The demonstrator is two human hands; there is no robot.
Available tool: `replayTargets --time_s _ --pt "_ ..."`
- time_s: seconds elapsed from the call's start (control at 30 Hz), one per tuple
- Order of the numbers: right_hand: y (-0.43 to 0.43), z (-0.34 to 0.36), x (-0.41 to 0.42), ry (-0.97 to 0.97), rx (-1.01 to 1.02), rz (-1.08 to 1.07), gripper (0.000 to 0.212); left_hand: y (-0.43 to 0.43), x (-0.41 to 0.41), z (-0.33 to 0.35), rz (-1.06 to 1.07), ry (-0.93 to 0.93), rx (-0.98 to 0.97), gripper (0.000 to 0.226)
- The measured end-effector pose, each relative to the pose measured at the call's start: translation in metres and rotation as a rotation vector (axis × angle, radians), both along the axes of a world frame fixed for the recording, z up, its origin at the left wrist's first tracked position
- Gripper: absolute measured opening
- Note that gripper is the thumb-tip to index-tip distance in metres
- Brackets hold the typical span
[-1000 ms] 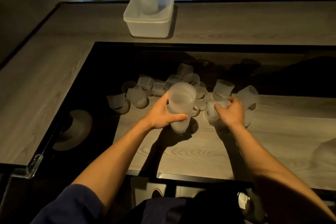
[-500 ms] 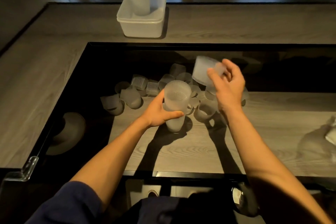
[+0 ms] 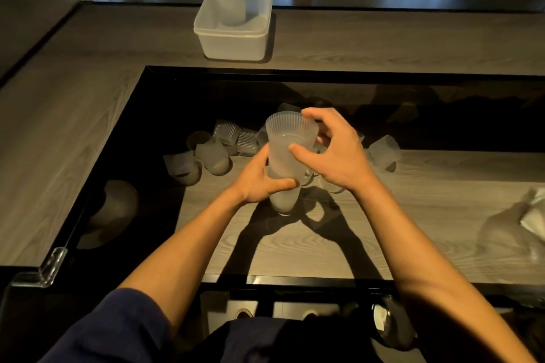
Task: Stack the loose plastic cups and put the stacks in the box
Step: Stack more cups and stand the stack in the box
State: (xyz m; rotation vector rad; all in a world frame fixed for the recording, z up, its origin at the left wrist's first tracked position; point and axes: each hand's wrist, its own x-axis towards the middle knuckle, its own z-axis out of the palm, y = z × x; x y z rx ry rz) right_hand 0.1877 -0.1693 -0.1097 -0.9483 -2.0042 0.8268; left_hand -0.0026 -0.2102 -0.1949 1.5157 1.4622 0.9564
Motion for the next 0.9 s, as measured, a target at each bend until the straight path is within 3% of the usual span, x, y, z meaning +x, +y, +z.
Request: replayTargets --time_s 0.3,0.43,0.53,0.73,0.9 --pt "0.003 -0.030 0.007 -0.273 -0.004 0.000 0.081 0.000 0.001 -0.002 0.019 -0.033 -0.002 0.085" --pt "0.000 -0.039 0.012 -0.177 -0.184 0.103 0.096 0.000 0.001 -0.003 -0.002 0.027 -0.007 0.087" --pt "-0.007 -0.051 0.010 -0.054 -0.347 0.052 0.110 -0.001 0.000 -0.006 0.008 0.053 -0.004 0.083" --pt "-0.001 -0.055 0.009 -0.246 -0.384 0.150 0.100 -0.001 -0.011 0.014 0.046 0.075 0.035 0.073" --pt "0.011 -0.029 -0.005 -0.169 -0.300 0.129 0.094 0.012 -0.018 0.059 0.116 0.023 0.117 0.066"
